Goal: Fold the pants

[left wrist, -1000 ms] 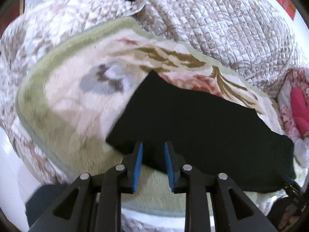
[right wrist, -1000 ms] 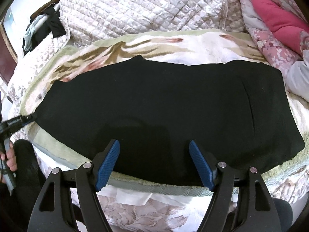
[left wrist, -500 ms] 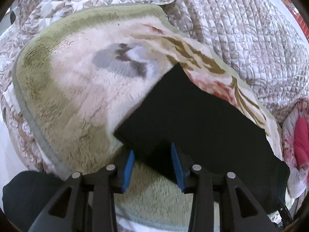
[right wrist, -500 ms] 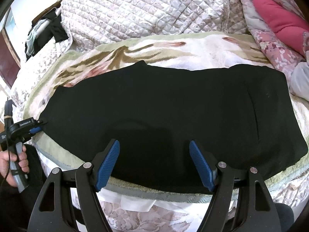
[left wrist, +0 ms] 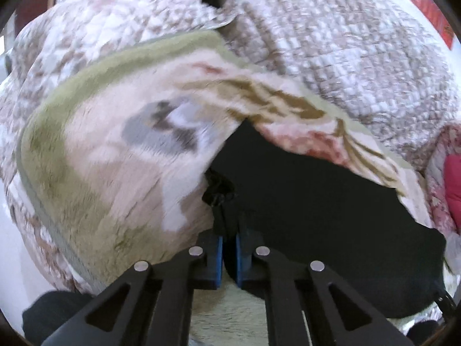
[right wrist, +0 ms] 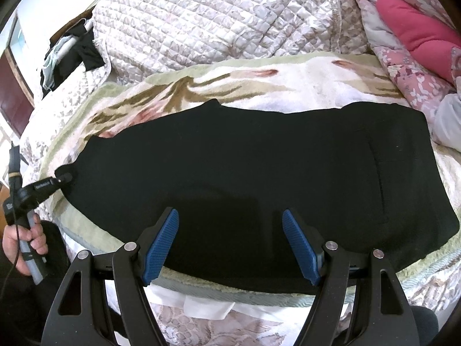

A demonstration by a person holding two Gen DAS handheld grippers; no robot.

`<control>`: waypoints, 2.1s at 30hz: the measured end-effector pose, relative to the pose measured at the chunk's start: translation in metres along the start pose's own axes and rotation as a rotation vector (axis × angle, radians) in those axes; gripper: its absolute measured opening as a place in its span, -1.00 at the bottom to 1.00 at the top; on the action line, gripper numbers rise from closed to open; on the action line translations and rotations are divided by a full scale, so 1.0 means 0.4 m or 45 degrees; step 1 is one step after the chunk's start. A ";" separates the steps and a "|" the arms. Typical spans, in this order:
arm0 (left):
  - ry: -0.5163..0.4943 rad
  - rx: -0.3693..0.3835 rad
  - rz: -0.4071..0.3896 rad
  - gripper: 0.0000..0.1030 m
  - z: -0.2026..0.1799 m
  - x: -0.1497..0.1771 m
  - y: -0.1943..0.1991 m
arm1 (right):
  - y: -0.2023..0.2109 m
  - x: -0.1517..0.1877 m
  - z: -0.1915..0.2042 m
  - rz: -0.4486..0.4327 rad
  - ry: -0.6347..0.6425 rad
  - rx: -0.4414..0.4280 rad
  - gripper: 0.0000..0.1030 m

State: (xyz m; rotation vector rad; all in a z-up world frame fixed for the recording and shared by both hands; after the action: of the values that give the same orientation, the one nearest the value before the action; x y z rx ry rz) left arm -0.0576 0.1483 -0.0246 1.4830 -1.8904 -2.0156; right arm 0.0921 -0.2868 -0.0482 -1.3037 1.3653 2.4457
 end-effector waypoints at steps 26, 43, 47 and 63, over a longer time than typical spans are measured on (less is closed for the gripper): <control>-0.676 0.778 0.299 -0.85 -0.677 0.269 0.053 | 0.088 0.012 -0.147 -0.094 -0.246 0.013 0.45; -0.465 0.562 0.114 -0.47 -0.429 0.093 0.064 | -0.138 -0.086 -0.054 0.060 -0.217 -0.324 0.09; -0.429 0.516 0.115 -0.47 -0.390 0.085 0.031 | -0.177 -0.107 -0.051 0.075 -0.203 -0.347 0.09; -0.422 0.491 0.140 -0.47 -0.368 0.108 0.015 | -0.150 -0.114 -0.034 0.075 -0.284 -0.470 -0.95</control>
State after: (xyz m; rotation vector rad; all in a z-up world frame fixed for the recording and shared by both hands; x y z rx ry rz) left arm 0.0050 0.0083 -0.0205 1.1138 -2.5486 -2.0337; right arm 0.1550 -0.2449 -0.0606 -1.0105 0.9455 2.8783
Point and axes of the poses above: each gripper's, at about its wrist camera, not at the fingertips, and y roughly against the way its jaws point, z to its left, x to its underside, the point moved 6 cm from there along -y, roughly the way its jaws point, and after that the axes turned 6 degrees about -x, right-handed, at the moved point
